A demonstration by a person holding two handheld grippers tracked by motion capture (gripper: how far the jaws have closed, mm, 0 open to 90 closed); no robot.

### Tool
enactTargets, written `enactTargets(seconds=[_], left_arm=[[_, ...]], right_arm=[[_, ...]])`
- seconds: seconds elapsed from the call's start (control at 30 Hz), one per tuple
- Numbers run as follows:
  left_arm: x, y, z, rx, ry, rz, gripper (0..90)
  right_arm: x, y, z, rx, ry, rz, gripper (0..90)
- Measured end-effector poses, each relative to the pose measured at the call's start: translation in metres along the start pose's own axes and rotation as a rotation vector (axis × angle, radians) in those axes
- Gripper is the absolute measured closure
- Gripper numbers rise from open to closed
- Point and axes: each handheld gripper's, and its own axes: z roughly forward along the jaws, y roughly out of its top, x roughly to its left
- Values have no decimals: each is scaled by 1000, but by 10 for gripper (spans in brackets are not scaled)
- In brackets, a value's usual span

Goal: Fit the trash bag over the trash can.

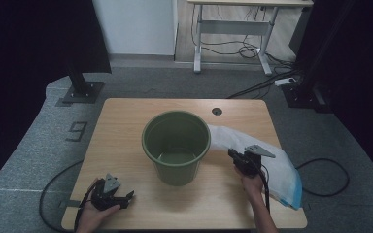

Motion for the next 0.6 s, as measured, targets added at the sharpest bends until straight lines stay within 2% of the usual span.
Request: enactTargets(seconds=[0.03,0.07,0.23,0.6], left_arm=[[0,0,0,0,0,-1,144],[0,0,0,-1,0,-3,144],[0,0,1,3,2,-2,144],[-1,0,2,8,6,-7,145]], right_arm=[[2,7,-7,-47,11,13,888],[2,7,-7,-47,11,13,888],[6,27,-28,-154,43,59,888],[5,46,-48,-257,57,97,888]])
